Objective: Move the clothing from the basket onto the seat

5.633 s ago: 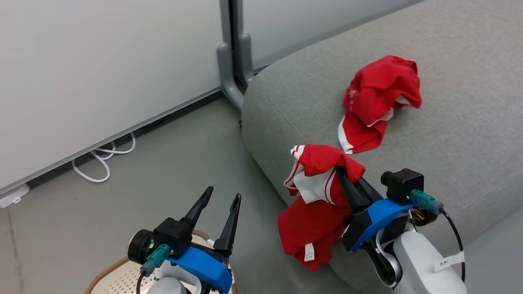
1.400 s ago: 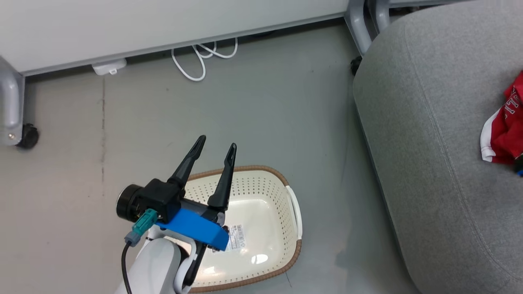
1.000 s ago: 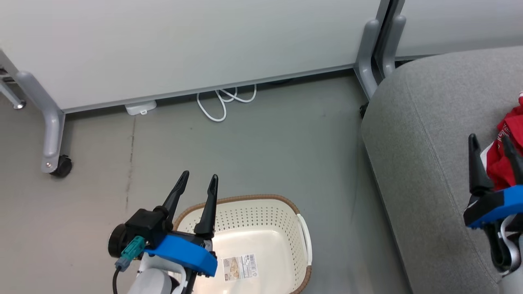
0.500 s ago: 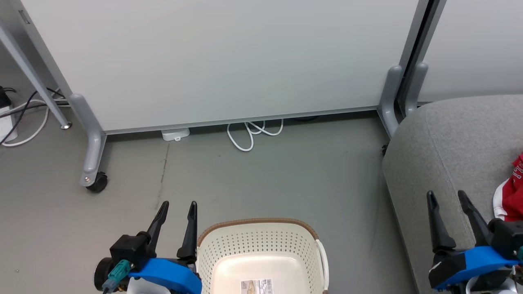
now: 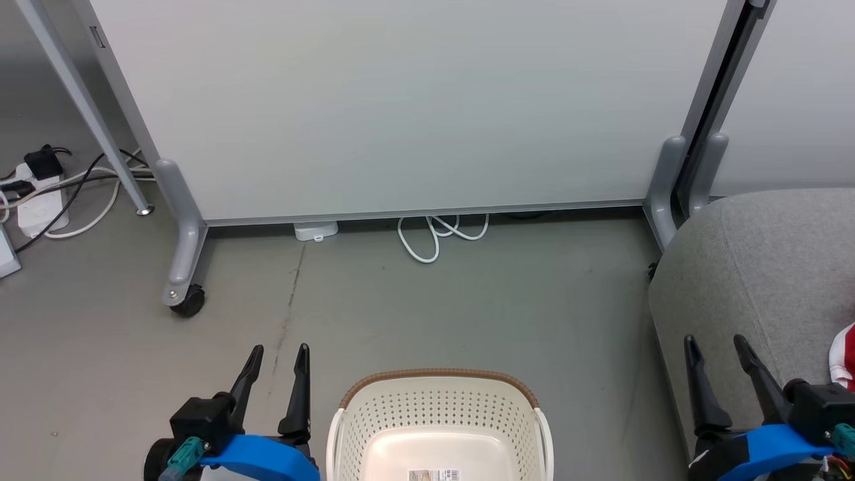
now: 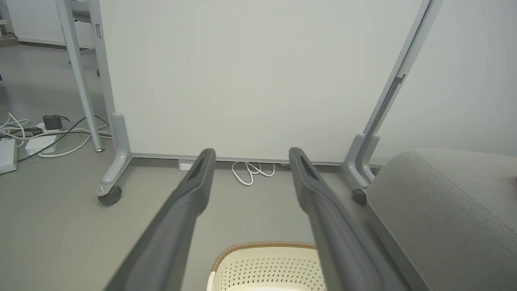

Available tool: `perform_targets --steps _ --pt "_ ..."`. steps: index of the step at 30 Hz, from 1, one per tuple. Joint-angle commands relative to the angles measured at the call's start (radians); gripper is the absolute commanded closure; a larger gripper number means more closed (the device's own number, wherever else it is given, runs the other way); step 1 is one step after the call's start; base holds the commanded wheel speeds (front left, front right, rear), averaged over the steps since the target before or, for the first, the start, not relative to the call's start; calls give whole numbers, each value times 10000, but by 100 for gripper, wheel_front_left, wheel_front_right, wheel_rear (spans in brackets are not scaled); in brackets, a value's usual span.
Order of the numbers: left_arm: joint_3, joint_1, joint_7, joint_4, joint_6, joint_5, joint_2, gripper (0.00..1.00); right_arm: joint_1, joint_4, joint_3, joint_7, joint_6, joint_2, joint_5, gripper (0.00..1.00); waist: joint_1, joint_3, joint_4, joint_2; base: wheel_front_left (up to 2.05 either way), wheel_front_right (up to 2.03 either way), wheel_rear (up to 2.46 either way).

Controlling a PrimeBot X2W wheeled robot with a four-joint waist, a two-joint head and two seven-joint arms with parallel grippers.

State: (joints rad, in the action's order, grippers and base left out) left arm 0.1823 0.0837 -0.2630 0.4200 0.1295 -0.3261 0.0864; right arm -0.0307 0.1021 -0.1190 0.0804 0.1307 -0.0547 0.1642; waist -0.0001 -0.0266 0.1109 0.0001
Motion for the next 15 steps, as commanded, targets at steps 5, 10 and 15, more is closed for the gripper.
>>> perform_targets --steps 5,10,15 --pt "-92 -137 -25 71 19 -44 8 0 -81 84 40 26 1 49 58 0 1 9 65 -1 0 0 0" --pt "-93 -102 -25 91 19 -56 1 0 -22 158 70 73 1 50 94 0 1 39 77 -1 0 0 0" --pt "-98 -87 -25 101 19 -47 3 0 61 241 133 95 1 50 164 0 1 86 46 -1 0 0 0"
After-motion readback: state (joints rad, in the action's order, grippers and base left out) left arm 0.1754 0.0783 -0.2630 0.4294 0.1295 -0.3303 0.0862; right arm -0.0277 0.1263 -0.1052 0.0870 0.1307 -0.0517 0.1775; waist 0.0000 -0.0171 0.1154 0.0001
